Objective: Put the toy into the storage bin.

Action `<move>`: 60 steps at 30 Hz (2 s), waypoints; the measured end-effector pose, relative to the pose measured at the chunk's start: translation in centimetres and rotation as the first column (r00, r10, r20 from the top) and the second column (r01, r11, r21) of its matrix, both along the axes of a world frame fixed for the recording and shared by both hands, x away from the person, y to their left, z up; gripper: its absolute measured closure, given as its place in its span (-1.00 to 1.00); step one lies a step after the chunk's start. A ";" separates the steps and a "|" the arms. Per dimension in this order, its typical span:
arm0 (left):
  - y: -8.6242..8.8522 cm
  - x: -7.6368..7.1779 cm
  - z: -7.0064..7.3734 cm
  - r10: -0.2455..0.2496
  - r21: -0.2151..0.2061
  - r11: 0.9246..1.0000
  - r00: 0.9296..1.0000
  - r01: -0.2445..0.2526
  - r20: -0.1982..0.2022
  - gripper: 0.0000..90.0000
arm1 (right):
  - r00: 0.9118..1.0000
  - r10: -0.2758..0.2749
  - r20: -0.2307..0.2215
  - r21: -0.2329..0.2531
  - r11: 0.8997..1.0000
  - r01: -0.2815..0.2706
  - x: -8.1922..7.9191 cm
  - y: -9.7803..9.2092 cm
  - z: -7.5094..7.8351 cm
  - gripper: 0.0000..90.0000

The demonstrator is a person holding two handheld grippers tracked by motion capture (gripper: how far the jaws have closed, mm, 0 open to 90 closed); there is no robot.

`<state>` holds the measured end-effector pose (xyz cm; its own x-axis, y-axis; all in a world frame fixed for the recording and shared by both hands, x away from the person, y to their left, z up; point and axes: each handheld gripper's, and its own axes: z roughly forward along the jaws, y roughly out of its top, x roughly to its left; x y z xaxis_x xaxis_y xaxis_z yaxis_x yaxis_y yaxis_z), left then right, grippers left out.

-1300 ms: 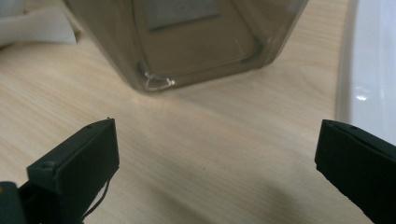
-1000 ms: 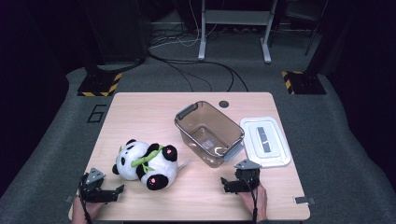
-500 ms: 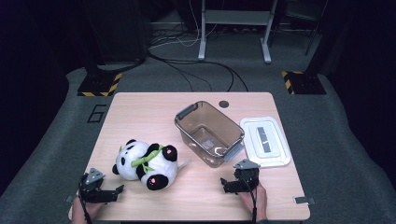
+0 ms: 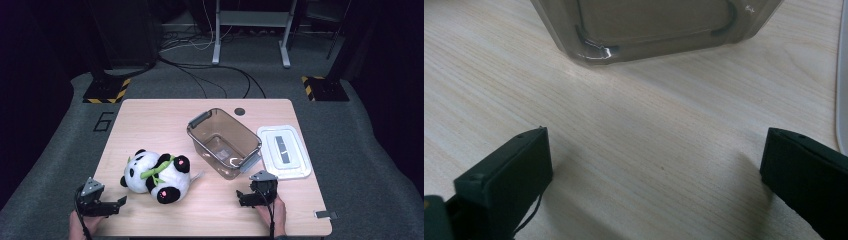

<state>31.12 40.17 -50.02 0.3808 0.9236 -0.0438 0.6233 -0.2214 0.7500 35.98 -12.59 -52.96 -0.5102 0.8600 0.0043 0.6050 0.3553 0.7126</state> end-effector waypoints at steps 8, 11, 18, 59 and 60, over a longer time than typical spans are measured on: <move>-1.6 0.7 4.2 -0.011 -0.047 0.999 1.000 0.011 0.001 -1.00 | 1.000 -0.002 0.000 -0.002 1.000 0.002 0.0 0.0 0.0 -1.00; -2.5 1.1 5.6 -0.033 -0.058 0.998 0.999 0.033 0.005 -1.00 | 1.000 -0.001 0.000 -0.003 1.000 0.001 0.0 0.0 0.0 -1.00; -5.3 2.3 8.0 -0.094 -0.080 0.992 0.994 0.098 0.048 -1.00 | 1.000 -0.004 0.000 -0.001 1.000 0.004 0.0 0.0 0.0 -1.00; -12.2 5.8 6.0 -0.280 -0.046 0.959 0.960 0.280 0.021 0.67 | 1.000 0.000 0.000 -0.003 1.000 0.000 0.0 0.0 0.0 -1.00; -12.0 5.7 6.1 -0.279 -0.051 0.959 0.960 0.280 0.023 0.67 | 1.000 0.001 -0.001 -0.003 1.000 -0.001 0.0 0.0 0.0 -1.00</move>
